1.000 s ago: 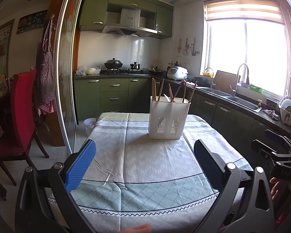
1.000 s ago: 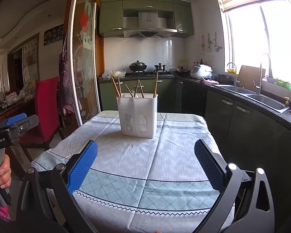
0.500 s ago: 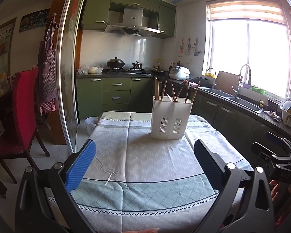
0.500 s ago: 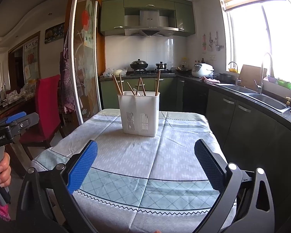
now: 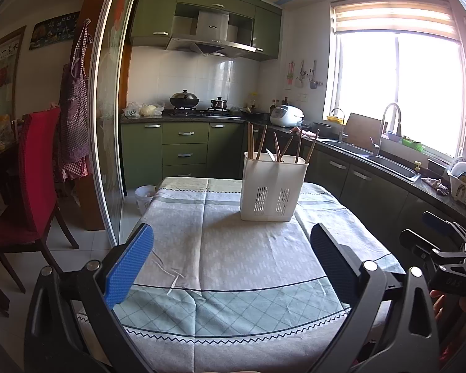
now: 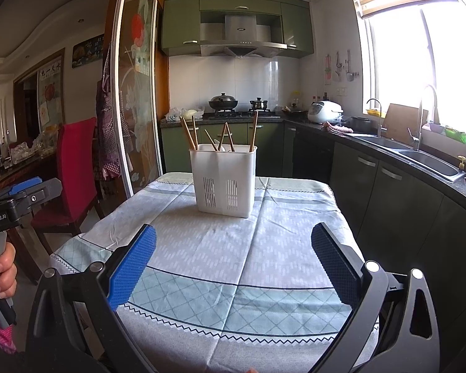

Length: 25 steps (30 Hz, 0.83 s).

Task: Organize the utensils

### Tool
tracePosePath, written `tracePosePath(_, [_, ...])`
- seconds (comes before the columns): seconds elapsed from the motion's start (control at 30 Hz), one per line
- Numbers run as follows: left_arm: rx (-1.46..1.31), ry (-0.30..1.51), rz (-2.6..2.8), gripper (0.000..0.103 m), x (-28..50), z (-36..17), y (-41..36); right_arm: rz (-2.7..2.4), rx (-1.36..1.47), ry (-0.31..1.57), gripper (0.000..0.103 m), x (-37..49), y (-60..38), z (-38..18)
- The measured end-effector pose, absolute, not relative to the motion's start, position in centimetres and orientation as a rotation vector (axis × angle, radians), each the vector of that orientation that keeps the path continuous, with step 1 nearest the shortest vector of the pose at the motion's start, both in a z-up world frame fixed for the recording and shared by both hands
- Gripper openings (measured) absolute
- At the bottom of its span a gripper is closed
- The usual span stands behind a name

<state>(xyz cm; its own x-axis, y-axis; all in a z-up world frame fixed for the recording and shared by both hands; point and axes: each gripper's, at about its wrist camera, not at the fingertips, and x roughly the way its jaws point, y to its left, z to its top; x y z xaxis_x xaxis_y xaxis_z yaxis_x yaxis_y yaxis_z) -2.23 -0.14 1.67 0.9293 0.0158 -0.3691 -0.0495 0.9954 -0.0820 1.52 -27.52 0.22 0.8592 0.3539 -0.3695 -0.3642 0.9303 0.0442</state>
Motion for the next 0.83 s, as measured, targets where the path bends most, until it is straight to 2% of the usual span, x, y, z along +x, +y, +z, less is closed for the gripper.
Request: tracePosePath(0.83, [-0.085, 0.41, 0.028, 0.096, -1.4, 1.2, 0.0, 0.383, -0.03, 0.395, 0.098, 2.1, -27.9, -0.9])
